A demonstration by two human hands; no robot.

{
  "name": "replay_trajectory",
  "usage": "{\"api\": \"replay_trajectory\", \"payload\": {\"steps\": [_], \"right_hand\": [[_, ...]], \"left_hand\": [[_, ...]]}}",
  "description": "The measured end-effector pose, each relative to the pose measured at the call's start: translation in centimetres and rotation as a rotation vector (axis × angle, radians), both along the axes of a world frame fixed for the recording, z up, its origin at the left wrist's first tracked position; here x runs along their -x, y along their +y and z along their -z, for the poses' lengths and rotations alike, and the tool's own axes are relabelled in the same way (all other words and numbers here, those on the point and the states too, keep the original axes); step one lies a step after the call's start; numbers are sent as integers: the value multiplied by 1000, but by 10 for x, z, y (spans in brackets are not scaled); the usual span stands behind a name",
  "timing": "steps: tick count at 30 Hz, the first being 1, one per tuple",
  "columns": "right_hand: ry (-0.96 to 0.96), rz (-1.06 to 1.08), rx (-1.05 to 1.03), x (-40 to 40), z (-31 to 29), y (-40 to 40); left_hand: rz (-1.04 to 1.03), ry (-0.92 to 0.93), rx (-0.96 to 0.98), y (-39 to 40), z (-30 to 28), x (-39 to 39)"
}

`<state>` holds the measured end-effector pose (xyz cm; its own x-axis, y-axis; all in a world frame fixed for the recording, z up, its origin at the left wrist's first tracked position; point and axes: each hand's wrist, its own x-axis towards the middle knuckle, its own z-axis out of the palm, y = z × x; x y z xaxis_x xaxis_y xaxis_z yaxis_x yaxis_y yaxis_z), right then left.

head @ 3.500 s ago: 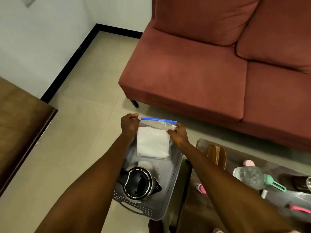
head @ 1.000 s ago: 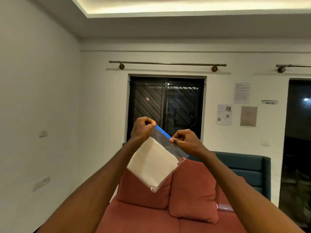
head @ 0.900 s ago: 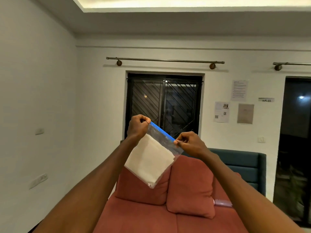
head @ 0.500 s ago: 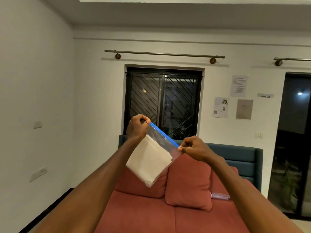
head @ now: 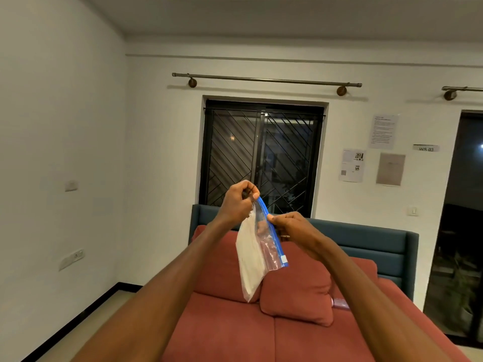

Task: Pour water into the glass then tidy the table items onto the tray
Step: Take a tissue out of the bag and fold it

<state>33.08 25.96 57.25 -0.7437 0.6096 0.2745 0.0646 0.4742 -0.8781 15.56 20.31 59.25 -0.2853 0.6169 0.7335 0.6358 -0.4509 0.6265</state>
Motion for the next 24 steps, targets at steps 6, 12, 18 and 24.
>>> {"api": "replay_trajectory", "payload": {"steps": [6,12,18,24], "right_hand": [[93,113,112,6,15,0],[238,207,77,9,28,4],[194,252,-116,6,33,6],[270,278,-48,-2,41,12]], "left_hand": [[-52,-259,-1,2,29,-9],[-37,-442,101,4,56,-29],[89,-605,196,2,64,-35],[117,-622,220,0,66,-33]]}}
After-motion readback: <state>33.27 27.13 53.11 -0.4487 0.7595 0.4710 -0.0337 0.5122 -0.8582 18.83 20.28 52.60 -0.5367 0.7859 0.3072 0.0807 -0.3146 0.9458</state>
